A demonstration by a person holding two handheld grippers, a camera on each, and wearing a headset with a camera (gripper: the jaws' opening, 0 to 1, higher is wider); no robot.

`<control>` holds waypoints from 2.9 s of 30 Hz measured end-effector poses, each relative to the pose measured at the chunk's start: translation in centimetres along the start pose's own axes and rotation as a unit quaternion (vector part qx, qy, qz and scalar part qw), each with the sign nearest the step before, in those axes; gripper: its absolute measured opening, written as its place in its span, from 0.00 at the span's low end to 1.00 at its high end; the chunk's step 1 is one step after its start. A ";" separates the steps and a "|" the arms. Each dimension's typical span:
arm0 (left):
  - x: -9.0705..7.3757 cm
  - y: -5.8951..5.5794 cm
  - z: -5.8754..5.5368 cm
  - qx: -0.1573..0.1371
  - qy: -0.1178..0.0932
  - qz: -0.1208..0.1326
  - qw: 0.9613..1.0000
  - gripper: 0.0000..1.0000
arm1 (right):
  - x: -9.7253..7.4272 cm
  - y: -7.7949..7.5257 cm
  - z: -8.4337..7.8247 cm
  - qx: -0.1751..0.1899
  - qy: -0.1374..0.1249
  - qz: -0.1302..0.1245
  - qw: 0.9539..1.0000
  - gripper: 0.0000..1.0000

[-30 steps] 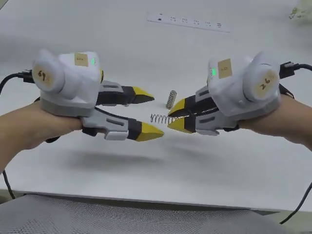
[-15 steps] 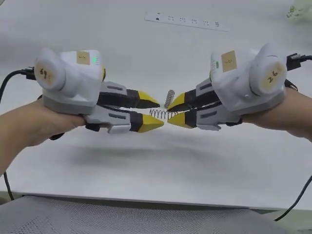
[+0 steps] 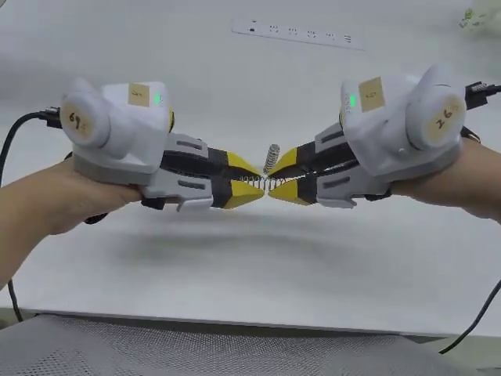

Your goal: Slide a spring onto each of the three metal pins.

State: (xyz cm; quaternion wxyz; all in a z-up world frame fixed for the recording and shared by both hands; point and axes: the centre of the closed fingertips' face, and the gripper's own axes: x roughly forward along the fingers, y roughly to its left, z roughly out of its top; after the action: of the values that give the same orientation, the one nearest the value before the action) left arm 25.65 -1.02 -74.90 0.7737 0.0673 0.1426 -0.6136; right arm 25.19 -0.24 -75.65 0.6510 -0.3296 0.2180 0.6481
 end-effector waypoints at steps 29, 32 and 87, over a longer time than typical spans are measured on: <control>-0.3 -0.9 -0.2 -0.001 0.011 -0.025 1.000 0.02 | -0.5 0.5 -1.1 0.062 -0.040 0.001 0.997 0.11; -0.2 -1.0 -0.2 0.000 0.011 -0.028 1.000 0.02 | -0.4 0.6 -1.1 0.058 -0.037 0.003 0.998 0.10; 0.1 -1.5 -0.7 0.006 0.031 -0.034 0.999 0.02 | -0.1 0.9 4.8 0.048 -0.106 0.011 0.993 0.10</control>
State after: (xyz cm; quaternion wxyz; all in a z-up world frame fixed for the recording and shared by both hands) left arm 24.17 -1.25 -75.44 0.7472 0.0856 0.1651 -0.6381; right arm 23.65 3.03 -72.41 0.6780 -0.2250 0.1828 0.6754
